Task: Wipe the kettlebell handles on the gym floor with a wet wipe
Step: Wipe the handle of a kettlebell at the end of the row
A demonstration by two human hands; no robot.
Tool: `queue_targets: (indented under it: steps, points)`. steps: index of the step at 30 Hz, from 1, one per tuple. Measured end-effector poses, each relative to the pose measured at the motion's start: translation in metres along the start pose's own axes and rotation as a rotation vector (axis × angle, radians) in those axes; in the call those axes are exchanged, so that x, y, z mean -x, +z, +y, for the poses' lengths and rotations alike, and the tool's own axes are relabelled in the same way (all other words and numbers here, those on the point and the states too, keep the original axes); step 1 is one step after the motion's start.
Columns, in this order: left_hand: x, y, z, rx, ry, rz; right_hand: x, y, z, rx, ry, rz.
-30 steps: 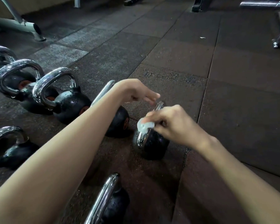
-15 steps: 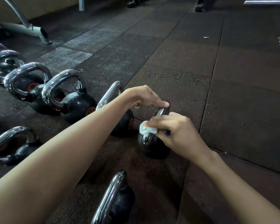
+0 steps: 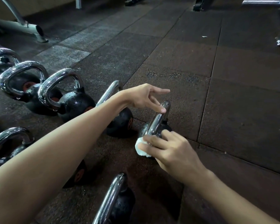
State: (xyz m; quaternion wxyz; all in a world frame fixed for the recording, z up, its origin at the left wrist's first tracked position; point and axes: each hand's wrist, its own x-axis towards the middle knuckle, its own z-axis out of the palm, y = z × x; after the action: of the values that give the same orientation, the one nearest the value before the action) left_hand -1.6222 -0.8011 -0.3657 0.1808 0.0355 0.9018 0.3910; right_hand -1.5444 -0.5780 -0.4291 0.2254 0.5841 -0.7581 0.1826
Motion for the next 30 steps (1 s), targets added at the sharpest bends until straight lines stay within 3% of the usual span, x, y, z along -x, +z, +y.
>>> queue_targets:
  steps: [6,11,16,22,26,30]
  points:
    - [0.001,0.002,-0.003,-0.01,-0.018,0.028,-0.005,0.004,0.001,0.079,-0.003,0.108]
    - [0.005,0.006,-0.003,0.06,-0.058,0.032,0.023,0.025,-0.004,0.173,-0.165,0.121]
    - [0.01,0.007,0.0,0.067,-0.067,0.038,0.029,0.044,0.001,0.192,-0.204,0.2]
    - [0.019,0.013,0.006,-0.062,-0.026,0.152,0.042,0.053,0.009,0.177,-0.211,0.169]
    - [0.021,0.014,0.014,-0.074,-0.083,0.18,0.065,0.047,0.018,0.105,-0.069,0.182]
    - [0.014,0.019,0.018,-0.116,-0.222,0.19,0.073,0.027,0.03,0.005,0.269,0.384]
